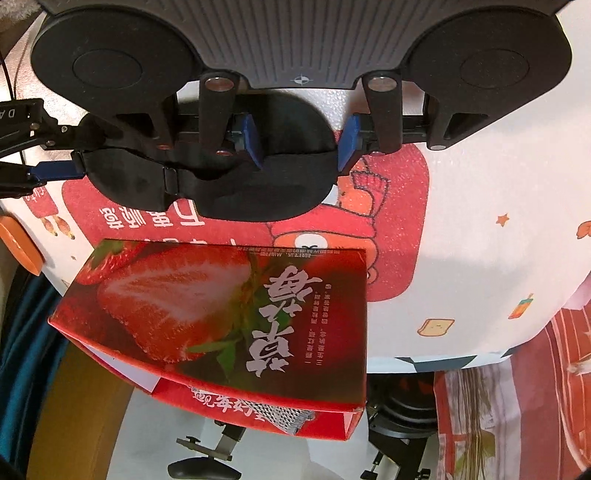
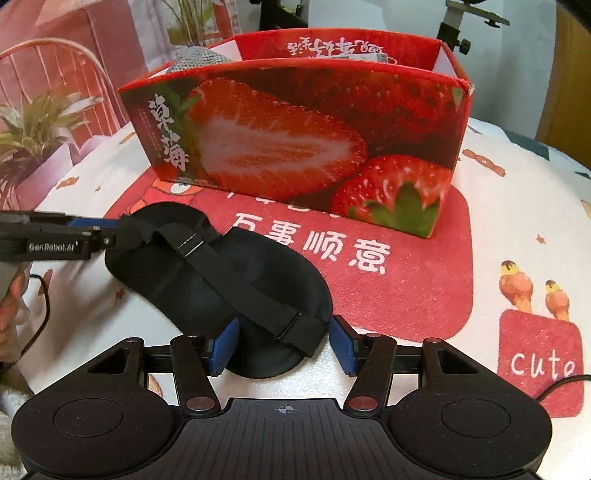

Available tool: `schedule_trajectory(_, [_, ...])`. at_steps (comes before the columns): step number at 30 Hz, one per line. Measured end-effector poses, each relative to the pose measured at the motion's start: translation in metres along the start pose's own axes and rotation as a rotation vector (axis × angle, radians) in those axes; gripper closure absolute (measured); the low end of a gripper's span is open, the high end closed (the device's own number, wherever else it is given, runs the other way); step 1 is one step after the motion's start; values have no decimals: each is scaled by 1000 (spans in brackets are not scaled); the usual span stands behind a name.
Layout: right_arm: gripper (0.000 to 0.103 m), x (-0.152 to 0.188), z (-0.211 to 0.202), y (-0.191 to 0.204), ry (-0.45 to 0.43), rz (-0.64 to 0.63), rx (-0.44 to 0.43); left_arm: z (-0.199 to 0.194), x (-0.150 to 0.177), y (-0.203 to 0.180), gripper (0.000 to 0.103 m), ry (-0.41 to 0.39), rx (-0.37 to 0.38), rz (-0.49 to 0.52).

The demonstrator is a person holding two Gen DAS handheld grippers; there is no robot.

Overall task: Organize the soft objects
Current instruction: 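Close the right gripper on the black eye mask strap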

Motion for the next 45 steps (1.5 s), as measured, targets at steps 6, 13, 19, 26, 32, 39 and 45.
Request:
schedule_trajectory(6, [50,-5,3,-8,-21,75,-29,-3,4,-5,57,2,-8,-14])
schedule_trajectory(13, [52,-14,7,-16,-55,147,-50,-9,12,-12,57,20,44,-31])
schedule_trajectory(19, [51,-7,-1,-17,-56,118,21,-10,16,-15,55,13,23,-28])
schedule_trajectory(26, [50,6,-7,-24,-26,150,30,-10,19,-28,55,5,-42,1])
schedule_trajectory(32, [45,6,-5,-29,-49,189,-40,-11,19,-27,55,3,-44,-5])
schedule_trajectory(39, [48,-1,2,-19,-71,135,-2,-11,19,-26,55,5,-39,-14])
schedule_trajectory(45, [70,0,1,-23,-80,142,38,-13,14,-11,55,25,23,-96])
Point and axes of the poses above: each gripper's, at about its wrist camera, not at the fingertips, and z roughly the way its jaws point, y to its left, x to its underside, the point moved 1 cm from there along z, roughly the way its jaws point, and after that the axes turned 9 degrees about y, right-handed, at the moved point
